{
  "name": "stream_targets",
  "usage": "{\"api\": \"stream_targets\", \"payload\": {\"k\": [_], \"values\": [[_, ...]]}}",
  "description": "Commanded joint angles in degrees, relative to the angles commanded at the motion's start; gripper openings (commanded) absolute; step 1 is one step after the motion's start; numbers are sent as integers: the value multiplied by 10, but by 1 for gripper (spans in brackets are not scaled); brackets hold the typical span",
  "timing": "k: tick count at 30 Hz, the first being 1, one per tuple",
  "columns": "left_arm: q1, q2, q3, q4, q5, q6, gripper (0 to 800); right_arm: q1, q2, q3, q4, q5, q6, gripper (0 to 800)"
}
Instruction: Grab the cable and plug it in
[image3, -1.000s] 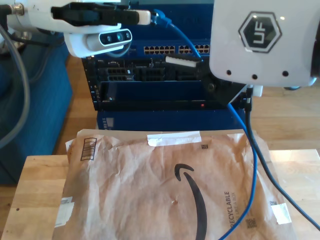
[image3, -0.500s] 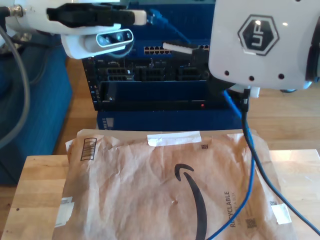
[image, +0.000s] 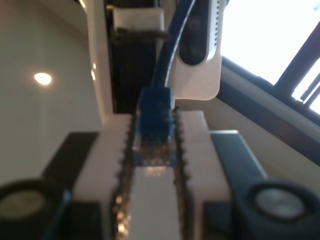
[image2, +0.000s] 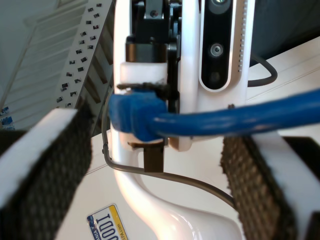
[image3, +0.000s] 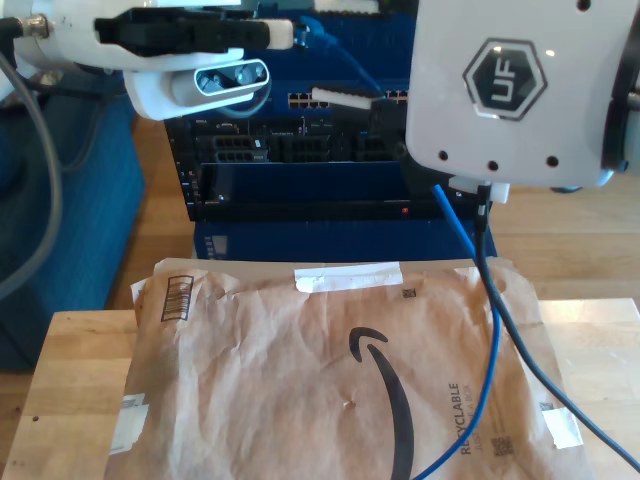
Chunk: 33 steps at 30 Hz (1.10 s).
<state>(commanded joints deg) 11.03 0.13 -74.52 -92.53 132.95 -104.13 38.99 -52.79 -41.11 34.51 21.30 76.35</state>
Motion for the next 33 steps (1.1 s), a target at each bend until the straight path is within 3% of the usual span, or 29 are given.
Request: {"api": "stream_targets", "payload": {"k": [15, 20, 25, 26, 27, 28, 30, 32, 33], "values": [[-4, 0, -1, 3, 10, 0, 6, 0, 3, 2, 2, -1, 4, 204], [-4, 0, 0, 3, 10, 0, 6, 0, 2, 3, 2, -1, 4, 180], [-4, 0, 0, 4, 10, 0, 16, 0, 3, 4, 2, -1, 23, 81], [-4, 0, 4, 4, 10, 0, 91, 0, 3, 4, 3, -2, 25, 49], [-6, 0, 11, 3, 10, 1, 272, 0, 3, 4, 3, -3, 26, 20], [-16, 0, 17, 3, 11, 1, 401, 0, 3, 4, 3, -5, 28, 4], [-32, -2, 26, 1, 11, 4, 567, 0, 3, 4, 3, -8, 28, 2], [-33, -3, 25, 1, 11, 4, 678, 0, 3, 3, 3, -9, 28, 2], [-32, -4, 25, 2, 9, 4, 789, -1, 4, 2, 3, -9, 28, 2]]}}
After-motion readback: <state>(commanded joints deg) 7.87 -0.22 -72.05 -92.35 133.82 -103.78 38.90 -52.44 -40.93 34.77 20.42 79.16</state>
